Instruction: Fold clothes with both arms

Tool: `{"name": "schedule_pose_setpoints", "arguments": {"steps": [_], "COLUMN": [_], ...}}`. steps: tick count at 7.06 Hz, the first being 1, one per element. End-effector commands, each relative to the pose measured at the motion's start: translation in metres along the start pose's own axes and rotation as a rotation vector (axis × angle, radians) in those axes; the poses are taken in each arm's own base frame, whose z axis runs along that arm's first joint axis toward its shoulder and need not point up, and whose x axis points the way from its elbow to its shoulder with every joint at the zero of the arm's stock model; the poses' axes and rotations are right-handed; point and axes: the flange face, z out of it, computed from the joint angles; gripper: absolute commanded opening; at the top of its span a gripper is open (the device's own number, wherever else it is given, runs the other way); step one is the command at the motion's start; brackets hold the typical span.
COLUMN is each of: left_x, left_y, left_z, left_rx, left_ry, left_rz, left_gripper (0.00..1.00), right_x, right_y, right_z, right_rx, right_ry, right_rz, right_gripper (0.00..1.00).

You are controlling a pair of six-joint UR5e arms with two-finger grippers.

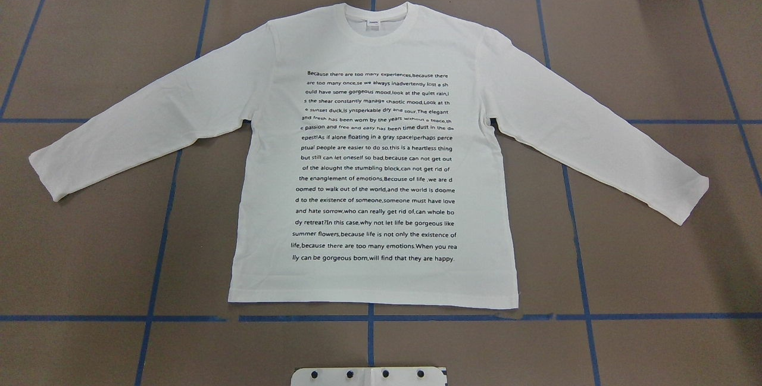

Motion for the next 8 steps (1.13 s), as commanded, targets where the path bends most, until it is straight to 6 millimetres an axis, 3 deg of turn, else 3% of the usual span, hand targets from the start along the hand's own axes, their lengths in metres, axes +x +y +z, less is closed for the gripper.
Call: {"name": "schedule_pose_setpoints", "arguments": {"steps": [1,3,4,6,8], "left_x": [0.002,0.004,0.004,0.004,0.005], "left_y": [-0.001,-0.001,-0.002,-0.001,-0.001], "left_z": [-0.002,-0.004,-0.004,-0.004,-0.005], "left_rx": [0.005,0.009,0.01,0.009,0.011], "left_ry": [0.002,0.002,0.002,0.002,0.002], "left_rz": [0.002,0.008,0.01,0.009,0.013], "left_gripper": [1.0,1.0,1.0,1.0,1.0], "right_x": [-0.028,-0.046,-0.059,-0.056,-0.049], "right_y": [-0.002,0.023,0.033,0.046,0.053], "right_z": [0.068,0.16,0.186,0.208,0.214], "right_rx": [0.085,0.192,0.205,0.167,0.15], "right_ry": [-0.02,-0.057,-0.052,-0.028,-0.014], "right_rz": [0.142,0.235,0.248,0.242,0.244], "right_gripper": [0.98,0.9,0.81,0.75,0.74]}}
